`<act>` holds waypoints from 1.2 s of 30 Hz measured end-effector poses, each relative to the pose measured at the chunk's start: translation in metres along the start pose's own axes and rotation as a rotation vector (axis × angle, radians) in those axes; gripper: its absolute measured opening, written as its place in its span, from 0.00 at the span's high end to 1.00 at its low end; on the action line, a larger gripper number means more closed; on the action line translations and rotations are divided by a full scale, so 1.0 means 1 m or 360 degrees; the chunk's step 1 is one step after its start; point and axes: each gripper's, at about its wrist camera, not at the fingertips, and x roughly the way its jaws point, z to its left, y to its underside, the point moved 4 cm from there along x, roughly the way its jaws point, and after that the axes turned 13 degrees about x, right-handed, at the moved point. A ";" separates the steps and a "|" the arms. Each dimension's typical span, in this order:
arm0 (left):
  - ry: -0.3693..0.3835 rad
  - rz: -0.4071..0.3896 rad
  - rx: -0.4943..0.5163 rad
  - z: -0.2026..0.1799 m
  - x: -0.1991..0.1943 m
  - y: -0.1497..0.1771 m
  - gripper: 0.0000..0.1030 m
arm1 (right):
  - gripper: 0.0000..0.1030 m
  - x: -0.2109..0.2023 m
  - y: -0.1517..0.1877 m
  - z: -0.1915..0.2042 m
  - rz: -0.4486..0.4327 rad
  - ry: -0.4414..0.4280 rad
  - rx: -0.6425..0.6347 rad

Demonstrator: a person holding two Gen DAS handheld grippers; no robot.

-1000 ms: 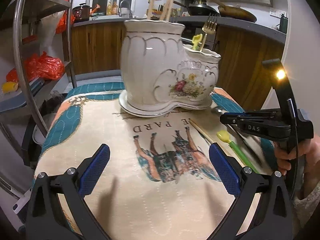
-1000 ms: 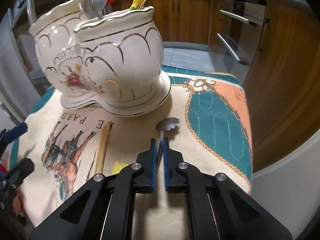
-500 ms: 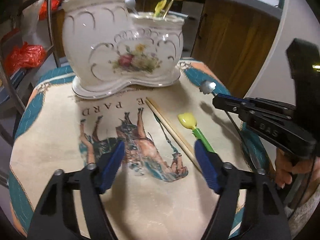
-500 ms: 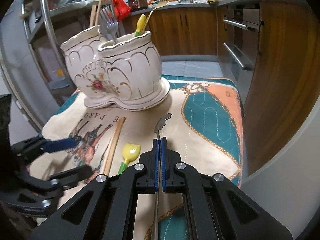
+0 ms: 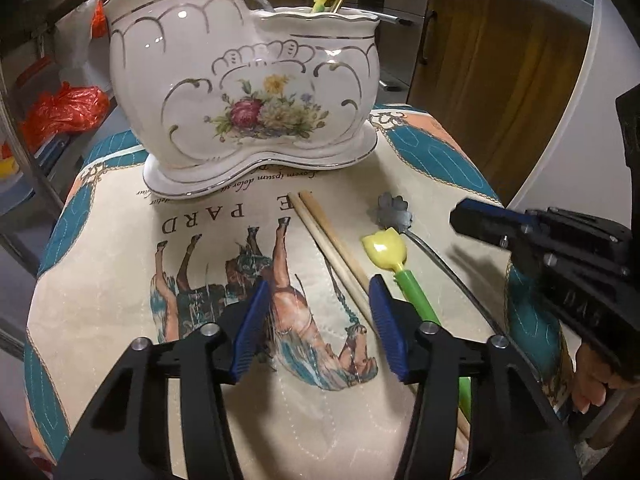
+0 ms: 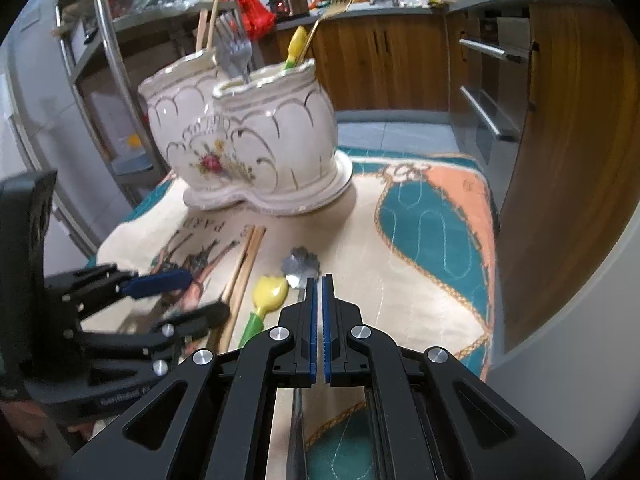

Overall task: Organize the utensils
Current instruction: 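Grasp a chopstick with the left tool while the right tool grasps a flower-handled silver spoon, then lift the chopstick and spoon and lower them into the holder cups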

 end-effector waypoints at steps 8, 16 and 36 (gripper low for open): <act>0.0005 0.0038 0.0193 0.002 0.000 0.001 0.89 | 0.79 0.006 0.011 0.008 0.0098 0.0001 -0.0076; 0.0004 0.0110 0.0495 0.014 -0.010 0.015 0.94 | 0.80 0.015 0.014 0.015 0.0186 0.0072 -0.0148; 0.0103 0.0033 0.0555 0.020 -0.010 0.013 0.95 | 0.96 0.021 0.008 0.033 0.0184 0.0250 -0.0271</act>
